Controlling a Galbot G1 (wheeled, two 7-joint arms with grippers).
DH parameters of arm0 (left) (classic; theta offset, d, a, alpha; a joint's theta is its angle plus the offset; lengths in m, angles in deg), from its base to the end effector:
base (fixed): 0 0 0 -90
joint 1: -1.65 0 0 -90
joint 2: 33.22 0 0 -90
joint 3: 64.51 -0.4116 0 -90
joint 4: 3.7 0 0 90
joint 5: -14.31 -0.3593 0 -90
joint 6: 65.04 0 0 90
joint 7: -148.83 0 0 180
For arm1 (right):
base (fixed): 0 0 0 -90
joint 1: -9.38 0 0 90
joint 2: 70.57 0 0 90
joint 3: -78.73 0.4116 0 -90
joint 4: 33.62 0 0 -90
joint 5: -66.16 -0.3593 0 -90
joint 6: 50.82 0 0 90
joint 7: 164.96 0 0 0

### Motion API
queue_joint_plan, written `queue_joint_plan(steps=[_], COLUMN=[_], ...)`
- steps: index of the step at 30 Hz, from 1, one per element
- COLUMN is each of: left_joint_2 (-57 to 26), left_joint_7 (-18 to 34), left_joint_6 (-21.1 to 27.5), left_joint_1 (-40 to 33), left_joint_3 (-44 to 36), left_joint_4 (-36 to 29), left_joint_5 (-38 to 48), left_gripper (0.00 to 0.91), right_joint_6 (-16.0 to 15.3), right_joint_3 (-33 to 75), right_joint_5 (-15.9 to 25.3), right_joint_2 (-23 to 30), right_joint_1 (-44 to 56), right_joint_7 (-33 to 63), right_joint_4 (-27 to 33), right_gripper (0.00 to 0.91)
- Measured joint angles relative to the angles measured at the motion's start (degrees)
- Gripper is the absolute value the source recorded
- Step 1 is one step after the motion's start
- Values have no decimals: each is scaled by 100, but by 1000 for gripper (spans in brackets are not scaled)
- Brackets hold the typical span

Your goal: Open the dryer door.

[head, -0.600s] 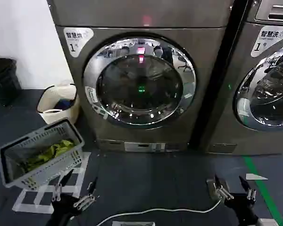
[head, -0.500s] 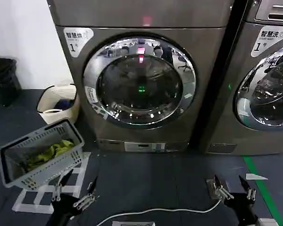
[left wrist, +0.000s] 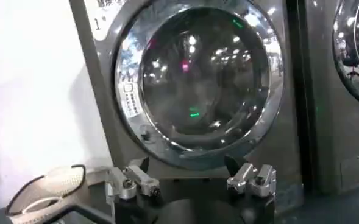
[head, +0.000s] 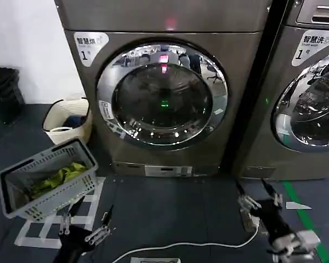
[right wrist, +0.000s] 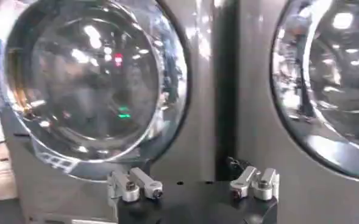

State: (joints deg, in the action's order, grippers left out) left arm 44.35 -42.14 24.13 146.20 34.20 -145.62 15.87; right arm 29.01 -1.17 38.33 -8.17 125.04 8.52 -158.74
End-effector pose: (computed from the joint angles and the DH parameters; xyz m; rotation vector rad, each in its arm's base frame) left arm 0.0305 0.0605 -0.2472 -0.4242 -3.0564 -0.3416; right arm 0.1925 -0.1406 -0.2674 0.3914 -3.1112 0.0485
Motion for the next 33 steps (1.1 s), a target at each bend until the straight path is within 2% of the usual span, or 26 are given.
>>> queue_joint_plan(steps=[7, 14, 22, 33], left_joint_2=[77, 154, 215, 211], left_joint_7=[-3, -1, -4, -14], left_joint_6=[3, -6, -9, -8], left_joint_1=[41, 66, 64, 60], left_joint_3=[-2, -7, -9, -6], left_joint_4=[-72, -92, -135, -212], left_joint_5=[-15, -69, -138, -197], left_gripper=[907, 907, 907, 907], right_joint_6=[132, 202, 466, 519], right_joint_3=[-626, -1554, -2567, -3718], right_joint_5=[-506, -622, -742, -953], right_joint_2=[-877, -1388, -1523, -1403], right_joint_1=[-1035, -2165, -3350, -4625], right_joint_7=[-201, -414, -776, -864], right_joint_4=[562, 1113, 1642, 2308], right_gripper=[907, 907, 907, 907])
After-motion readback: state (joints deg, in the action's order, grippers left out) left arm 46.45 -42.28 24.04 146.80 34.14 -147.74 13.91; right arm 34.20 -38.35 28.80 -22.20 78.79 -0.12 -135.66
